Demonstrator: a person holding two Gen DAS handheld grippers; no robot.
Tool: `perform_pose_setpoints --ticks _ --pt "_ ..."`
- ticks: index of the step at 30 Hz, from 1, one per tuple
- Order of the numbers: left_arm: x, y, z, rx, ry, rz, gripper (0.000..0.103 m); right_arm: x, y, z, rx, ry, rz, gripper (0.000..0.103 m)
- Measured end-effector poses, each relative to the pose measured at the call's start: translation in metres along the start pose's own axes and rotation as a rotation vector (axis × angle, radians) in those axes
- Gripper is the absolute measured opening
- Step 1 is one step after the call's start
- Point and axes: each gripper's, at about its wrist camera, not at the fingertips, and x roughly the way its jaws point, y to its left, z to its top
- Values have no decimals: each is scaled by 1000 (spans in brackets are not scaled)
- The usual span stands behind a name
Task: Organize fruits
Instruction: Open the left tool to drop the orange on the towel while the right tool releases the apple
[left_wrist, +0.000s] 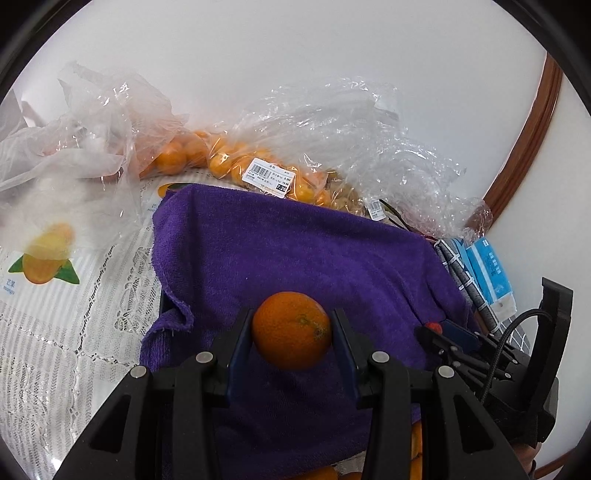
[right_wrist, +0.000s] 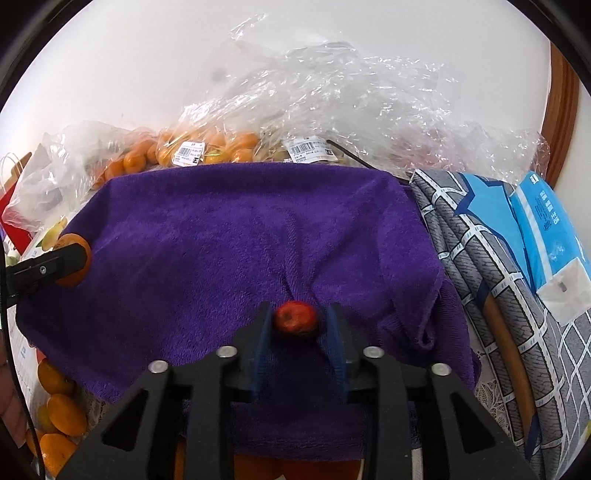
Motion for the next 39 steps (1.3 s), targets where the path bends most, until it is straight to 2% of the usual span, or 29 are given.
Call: perform_pose_setpoints --ticks 4,6,10,12,18,24,30,34,39 --pt "1 1 0 -4 -1 -2 40 -2 -5 1 31 -3 1 62" --pt "1 -1 0 3 0 -2 40 -5 -7 1 42 -10 -9 66" --pt "-2 -4 0 20 -15 -11 40 -11 -8 2 55 -38 -21 66" --pt "-4 -6 0 29 -23 -11 49 -14 -9 2 60 -58 -35 66" --pt "-12 -9 1 38 -58 -19 54 -20 -14 3 84 -71 -49 66" --pt "-27 -11 1 31 -134 -23 54 -33 -14 5 88 -113 -66 66" --pt "-43 -17 0 44 -226 -28 54 -48 -14 7 95 -142 15 66" --pt "-44 -22 0 62 -210 -43 54 -54 -9 9 81 -151 48 66" --pt "-46 -26 1 76 -201 -30 54 -56 -8 10 102 -116 94 66"
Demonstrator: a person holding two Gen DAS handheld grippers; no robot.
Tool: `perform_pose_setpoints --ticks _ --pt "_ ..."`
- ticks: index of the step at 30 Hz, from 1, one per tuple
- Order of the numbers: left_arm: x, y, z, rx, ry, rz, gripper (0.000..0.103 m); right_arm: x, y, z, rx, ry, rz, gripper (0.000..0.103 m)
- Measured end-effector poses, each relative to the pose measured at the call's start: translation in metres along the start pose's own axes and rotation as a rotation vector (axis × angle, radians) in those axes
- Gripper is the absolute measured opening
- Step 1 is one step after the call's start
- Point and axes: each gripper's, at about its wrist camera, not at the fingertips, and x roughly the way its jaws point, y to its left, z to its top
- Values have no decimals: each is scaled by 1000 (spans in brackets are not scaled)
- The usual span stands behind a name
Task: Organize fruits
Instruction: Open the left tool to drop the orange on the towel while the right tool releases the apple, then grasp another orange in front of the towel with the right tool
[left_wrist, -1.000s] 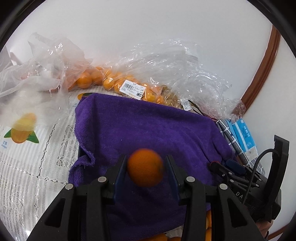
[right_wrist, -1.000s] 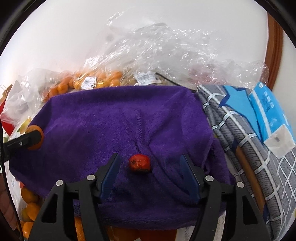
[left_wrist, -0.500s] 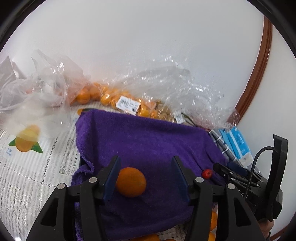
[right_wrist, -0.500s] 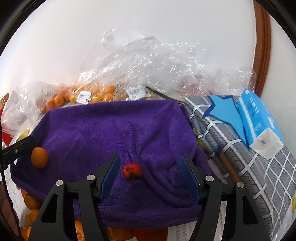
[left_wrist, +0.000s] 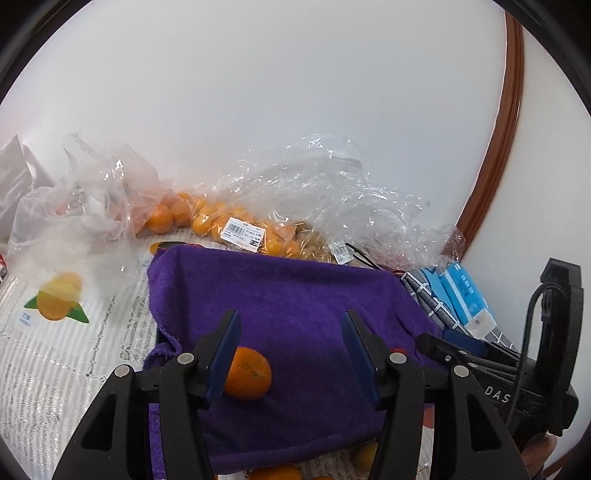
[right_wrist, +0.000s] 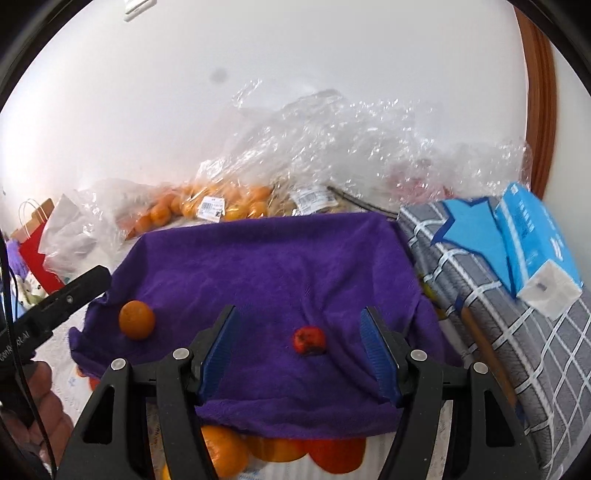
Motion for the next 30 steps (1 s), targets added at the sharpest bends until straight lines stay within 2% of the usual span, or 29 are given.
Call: perform_pose_setpoints --ticks 3,6,9,14,17,20,24,28,30 --pt "-7 -1 2 0 -27 20 54 -8 5 0 2 -21 8 66" --pt "-12 -1 6 1 -40 44 54 -23 13 0 -1 -49 -19 66" --pt "-21 1 11 -10 -56 42 54 -43 19 -7 9 -64 -18 66" --pt "-37 0 17 -5 -31 91 55 -61 27 -30 12 -26 13 66" --pt "-52 4 6 19 -2 110 55 -58 29 -48 21 21 40 59" --pt "-72 18 -17 18 22 138 56 -52 33 -64 26 47 45 55" --pt "-91 45 -46 -61 39 115 58 -39 38 -75 15 88 58 46" --pt "-97 64 -62 -131 53 124 58 -26 42 -79 5 126 88 46" --pt "-98 69 -63 -155 44 100 58 -23 42 -79 9 123 102 46"
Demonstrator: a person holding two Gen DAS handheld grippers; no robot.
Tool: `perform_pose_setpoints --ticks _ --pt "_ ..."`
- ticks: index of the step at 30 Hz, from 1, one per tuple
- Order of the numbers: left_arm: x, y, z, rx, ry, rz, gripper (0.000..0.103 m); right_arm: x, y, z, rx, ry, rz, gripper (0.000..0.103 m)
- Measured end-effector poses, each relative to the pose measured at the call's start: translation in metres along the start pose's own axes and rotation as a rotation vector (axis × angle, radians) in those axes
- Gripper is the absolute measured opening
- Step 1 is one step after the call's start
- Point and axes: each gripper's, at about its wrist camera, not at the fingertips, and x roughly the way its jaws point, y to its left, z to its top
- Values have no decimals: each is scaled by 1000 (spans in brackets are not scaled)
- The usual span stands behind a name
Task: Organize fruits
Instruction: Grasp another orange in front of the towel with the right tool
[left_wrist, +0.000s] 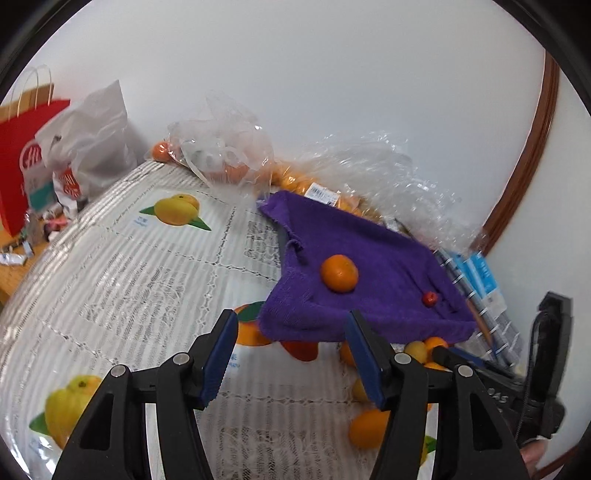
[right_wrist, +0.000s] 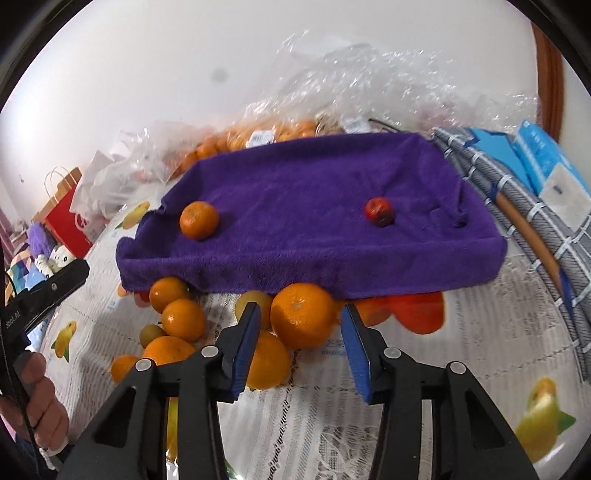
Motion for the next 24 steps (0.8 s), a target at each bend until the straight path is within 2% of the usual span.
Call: perform_pose_setpoints --ticks 4,6,8,14,19,24 --pt "7 -3 -4 12 23 9 58 7 -7 3 38 15 31 46" --pt "10 -8 -6 42 28 30 58 7 -11 3 54 13 31 38" --pt "11 -12 -7 64 30 35 58 5 -15 3 73 15 50 38" --pt "11 -15 -9 85 28 40 58 -20 -26 0 78 -44 9 38" --pt "18 -15 -9 77 62 23 58 -37 -36 -11 56 -17 -23 38" --pt "17 -19 -11 91 68 -5 58 -35 -39 -21 36 -6 -69 39"
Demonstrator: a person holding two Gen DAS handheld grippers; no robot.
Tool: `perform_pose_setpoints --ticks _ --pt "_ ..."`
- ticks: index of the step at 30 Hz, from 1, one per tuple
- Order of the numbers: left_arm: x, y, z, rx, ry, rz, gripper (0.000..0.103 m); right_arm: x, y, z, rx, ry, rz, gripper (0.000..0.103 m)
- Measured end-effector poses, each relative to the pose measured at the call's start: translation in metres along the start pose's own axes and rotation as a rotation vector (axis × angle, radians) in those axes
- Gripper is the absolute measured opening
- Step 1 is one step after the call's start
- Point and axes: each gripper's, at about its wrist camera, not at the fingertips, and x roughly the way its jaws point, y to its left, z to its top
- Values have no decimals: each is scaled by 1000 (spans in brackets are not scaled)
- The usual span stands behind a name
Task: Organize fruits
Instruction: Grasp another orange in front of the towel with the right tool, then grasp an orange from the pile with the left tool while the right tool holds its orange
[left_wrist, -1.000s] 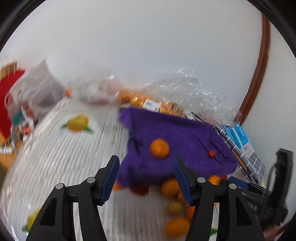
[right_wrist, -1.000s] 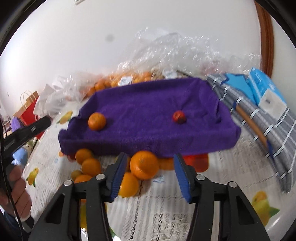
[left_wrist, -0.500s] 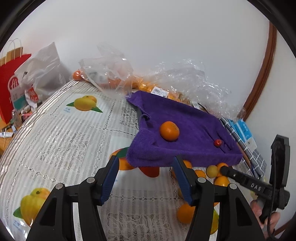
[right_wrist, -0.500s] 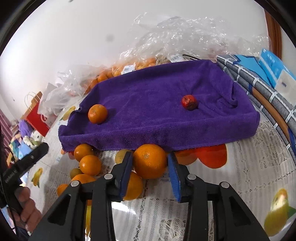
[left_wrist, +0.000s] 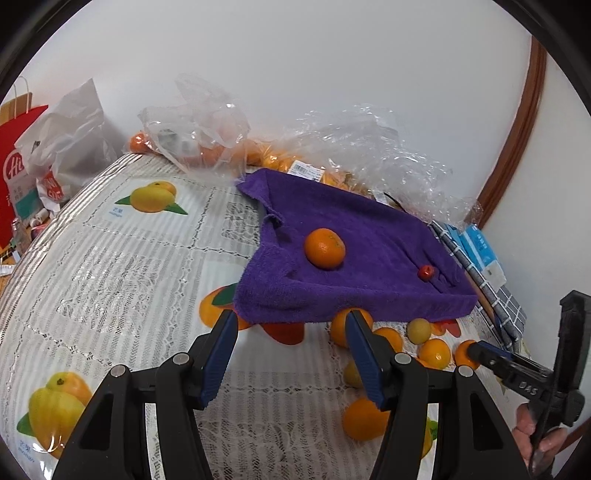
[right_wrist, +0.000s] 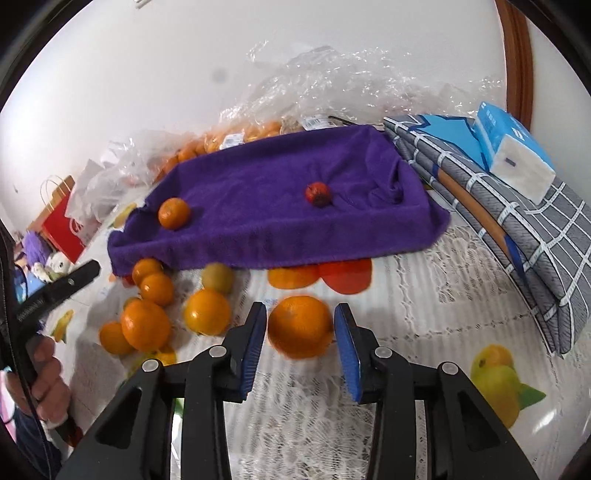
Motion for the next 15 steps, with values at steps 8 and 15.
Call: perform_pose_setpoints --ticks 8,15 --pt "-1 -11 -5 42 27 -118 58 16 14 -3 -68 54 -74 41" --pt "-7 -29 -18 131 91 -188 59 -11 -2 -12 -23 -41 -87 40"
